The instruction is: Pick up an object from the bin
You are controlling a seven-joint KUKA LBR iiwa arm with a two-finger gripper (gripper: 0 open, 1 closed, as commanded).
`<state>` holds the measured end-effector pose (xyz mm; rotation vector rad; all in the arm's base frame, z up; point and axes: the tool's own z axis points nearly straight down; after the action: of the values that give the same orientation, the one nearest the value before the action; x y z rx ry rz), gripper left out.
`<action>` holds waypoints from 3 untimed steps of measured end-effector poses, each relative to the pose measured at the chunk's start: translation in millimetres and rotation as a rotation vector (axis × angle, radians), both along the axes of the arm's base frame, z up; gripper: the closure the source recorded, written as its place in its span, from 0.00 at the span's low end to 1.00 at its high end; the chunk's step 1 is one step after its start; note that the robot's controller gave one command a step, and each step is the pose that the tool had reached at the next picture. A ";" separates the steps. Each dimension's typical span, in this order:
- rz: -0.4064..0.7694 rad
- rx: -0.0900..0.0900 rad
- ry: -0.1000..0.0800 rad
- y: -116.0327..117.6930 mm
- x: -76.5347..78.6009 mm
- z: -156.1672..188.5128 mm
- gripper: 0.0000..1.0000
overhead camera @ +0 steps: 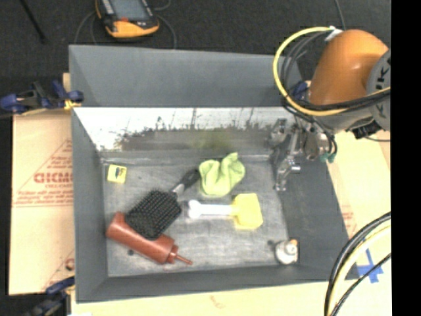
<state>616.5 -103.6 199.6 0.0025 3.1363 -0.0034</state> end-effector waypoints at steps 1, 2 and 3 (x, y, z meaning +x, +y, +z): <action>0.116 -0.001 -0.002 26.4 8.4 -46.3 0.00; 0.389 0.000 0.000 60.7 28.6 -62.6 0.00; 0.424 0.002 0.003 96.9 29.0 -77.6 0.00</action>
Offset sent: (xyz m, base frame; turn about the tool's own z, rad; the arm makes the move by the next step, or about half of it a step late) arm 0.0294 0.0654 -0.0645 -0.3936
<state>645.5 -6.7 122.1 -0.6576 3.0690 0.0012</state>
